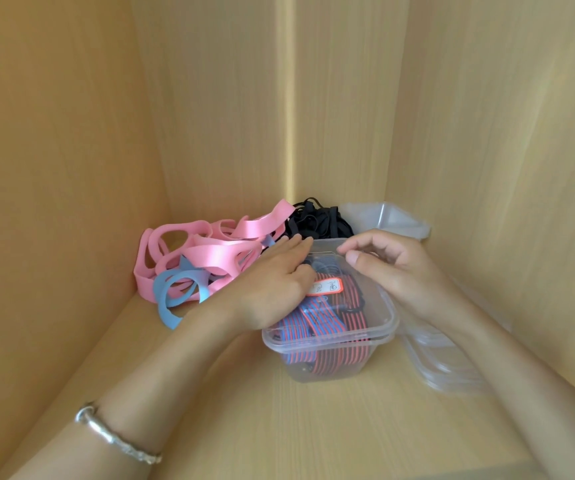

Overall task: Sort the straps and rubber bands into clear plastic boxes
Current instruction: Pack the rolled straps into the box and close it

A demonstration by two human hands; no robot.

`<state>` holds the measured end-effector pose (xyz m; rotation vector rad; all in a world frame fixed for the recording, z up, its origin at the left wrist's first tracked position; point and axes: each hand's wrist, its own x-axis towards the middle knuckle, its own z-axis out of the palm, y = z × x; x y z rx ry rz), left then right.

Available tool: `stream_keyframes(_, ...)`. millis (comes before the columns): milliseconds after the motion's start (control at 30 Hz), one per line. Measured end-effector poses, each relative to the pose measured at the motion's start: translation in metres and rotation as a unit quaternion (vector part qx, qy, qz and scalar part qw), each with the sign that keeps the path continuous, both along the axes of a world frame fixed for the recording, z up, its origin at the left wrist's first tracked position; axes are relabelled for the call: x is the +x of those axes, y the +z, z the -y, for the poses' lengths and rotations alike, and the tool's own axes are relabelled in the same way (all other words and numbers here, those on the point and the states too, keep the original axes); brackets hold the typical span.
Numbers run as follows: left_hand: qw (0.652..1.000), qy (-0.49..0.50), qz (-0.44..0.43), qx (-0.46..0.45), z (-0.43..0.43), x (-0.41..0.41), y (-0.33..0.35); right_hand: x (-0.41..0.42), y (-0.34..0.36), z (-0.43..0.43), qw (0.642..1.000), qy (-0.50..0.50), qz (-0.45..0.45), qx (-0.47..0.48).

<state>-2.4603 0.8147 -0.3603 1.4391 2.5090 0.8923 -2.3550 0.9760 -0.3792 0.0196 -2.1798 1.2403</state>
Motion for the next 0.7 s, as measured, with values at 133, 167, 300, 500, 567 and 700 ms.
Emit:
stream_keyframes(133, 0.997, 0.008, 0.052, 0.050, 0.003, -0.001, 0.004, -0.003, 0.000, 0.001, 0.999, -0.011, -0.028, -0.026)
stream_keyframes(167, 0.995, 0.009, 0.070, 0.065, 0.003, -0.001, 0.004, -0.003, 0.001, 0.001, 0.999, -0.012, -0.030, -0.042)
stream_keyframes(300, 0.991, 0.033, 0.086, 0.099, 0.006, -0.006, 0.005, -0.001, 0.001, -0.001, 0.999, -0.010, -0.025, -0.033)
stream_keyframes(500, 0.980, 0.026, 0.130, 0.149, 0.005, -0.012, 0.000, -0.001, -0.006, -0.005, 0.997, -0.037, -0.035, 0.059)
stream_keyframes(567, 0.966, 0.022, 0.162, 0.201, 0.006, -0.014, 0.002, -0.002, -0.005, -0.004, 0.993, -0.061, -0.062, 0.079)
stream_keyframes(700, 0.948, 0.050, 0.178, 0.259, 0.007, -0.023, 0.000, -0.001, -0.007, -0.008, 0.983, -0.127, -0.104, 0.084)
